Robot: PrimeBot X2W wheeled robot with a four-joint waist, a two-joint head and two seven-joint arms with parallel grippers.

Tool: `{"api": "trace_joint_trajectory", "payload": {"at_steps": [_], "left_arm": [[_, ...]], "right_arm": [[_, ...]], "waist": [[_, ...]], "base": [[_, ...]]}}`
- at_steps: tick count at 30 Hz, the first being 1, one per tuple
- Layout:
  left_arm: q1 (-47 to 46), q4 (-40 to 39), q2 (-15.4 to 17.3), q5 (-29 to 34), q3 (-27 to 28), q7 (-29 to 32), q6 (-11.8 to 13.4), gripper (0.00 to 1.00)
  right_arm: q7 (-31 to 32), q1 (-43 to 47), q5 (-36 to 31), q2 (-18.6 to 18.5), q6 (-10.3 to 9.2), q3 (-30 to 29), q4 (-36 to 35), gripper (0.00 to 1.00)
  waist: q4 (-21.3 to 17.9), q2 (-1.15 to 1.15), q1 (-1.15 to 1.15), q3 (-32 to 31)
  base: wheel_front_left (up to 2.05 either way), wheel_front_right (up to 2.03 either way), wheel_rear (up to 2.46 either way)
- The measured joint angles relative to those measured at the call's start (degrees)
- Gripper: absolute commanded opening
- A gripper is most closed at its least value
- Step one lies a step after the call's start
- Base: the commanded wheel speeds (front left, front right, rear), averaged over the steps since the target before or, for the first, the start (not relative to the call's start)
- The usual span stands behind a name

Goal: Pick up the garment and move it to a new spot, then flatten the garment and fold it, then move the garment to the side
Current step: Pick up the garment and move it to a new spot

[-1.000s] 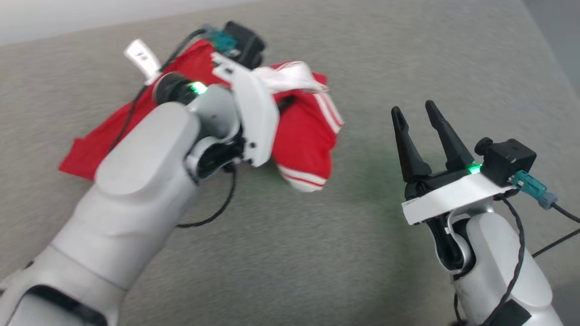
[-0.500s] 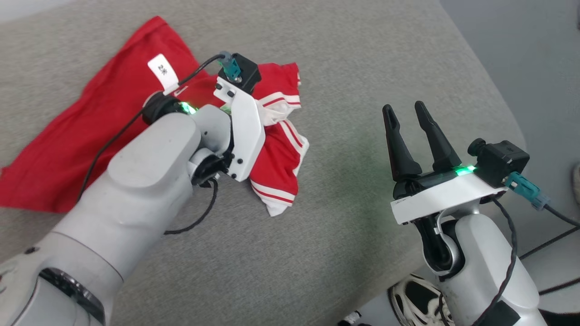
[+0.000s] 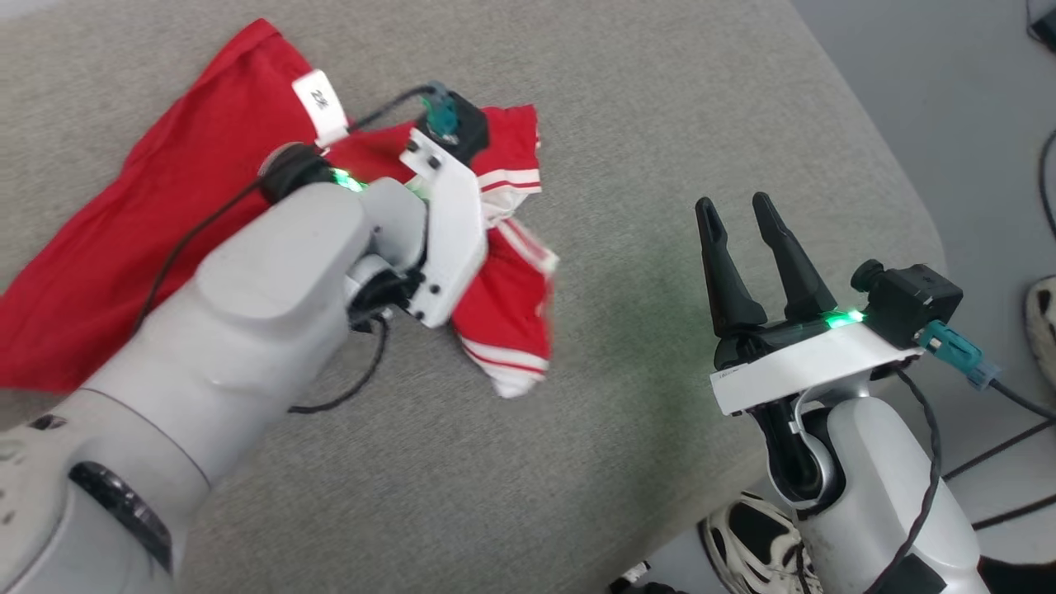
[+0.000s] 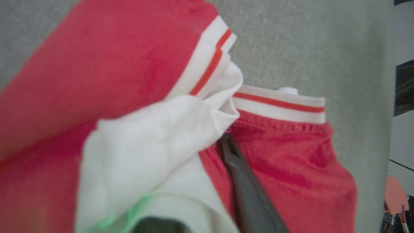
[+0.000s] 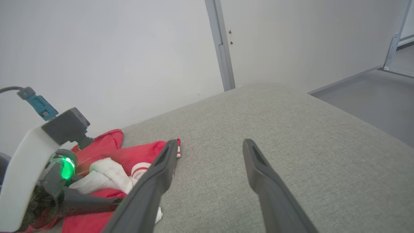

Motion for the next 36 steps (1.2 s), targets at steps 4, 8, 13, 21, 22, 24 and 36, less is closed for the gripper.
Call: {"api": "trace_joint_trajectory", "payload": {"at_steps": [4, 8, 13, 21, 22, 24, 36], "left_arm": [[0.3, -0.4, -1.0, -0.6, -0.8, -3.8, -0.2, 1.0], [0.4, -1.1, -0.8, -2.3, -0.8, -9.4, 0.1, 1.0], [0.5, -4.3, -1.3, -6.1, 0.6, -15.2, 0.1, 1.0], [7.0, -2.9, 1.4, -8.1, 2.7, -27.3, 0.2, 1.0], [8.6, -2.1, 1.8, -8.8, 3.4, -28.6, 0.5, 1.0], [12.0, -0.5, 2.3, -10.0, 4.7, -32.0, 1.2, 1.0], [28.5, 5.3, 4.2, -15.1, 11.3, -47.7, 2.8, 1.0]], "right_arm": [[0.0, 0.0, -1.8, 0.1, 0.0, -0.5, 0.3, 1.0], [0.0, 0.0, -3.8, -0.8, 0.0, -1.0, 0.7, 1.0], [0.0, 0.2, -5.6, -3.8, 0.0, -1.3, 1.0, 1.0], [0.0, 2.6, -6.9, -9.0, 0.0, -2.1, 2.1, 1.0], [0.0, 3.0, -7.0, -9.6, 0.0, -2.2, 2.3, 1.0], [0.0, 3.9, -7.0, -10.8, 0.0, -2.5, 2.6, 1.0], [0.0, 12.7, -7.3, -15.6, 0.0, -8.0, 3.3, 1.0]], "waist": [[1.8, 0.0, 0.0, -0.9], [5.0, 0.0, 0.0, -2.6], [9.8, 0.0, 0.0, -5.2], [17.6, 0.0, 0.0, -9.7], [18.5, 0.0, 0.0, -10.2], [20.3, 0.0, 0.0, -11.2], [30.5, 0.0, 0.0, -16.8]], "base": [[0.0, 0.0, 0.0], [0.0, 0.0, 0.0], [0.0, 0.0, 0.0], [0.0, 0.0, 0.0], [0.0, 0.0, 0.0], [0.0, 0.0, 0.0], [0.0, 0.0, 0.0]]}}
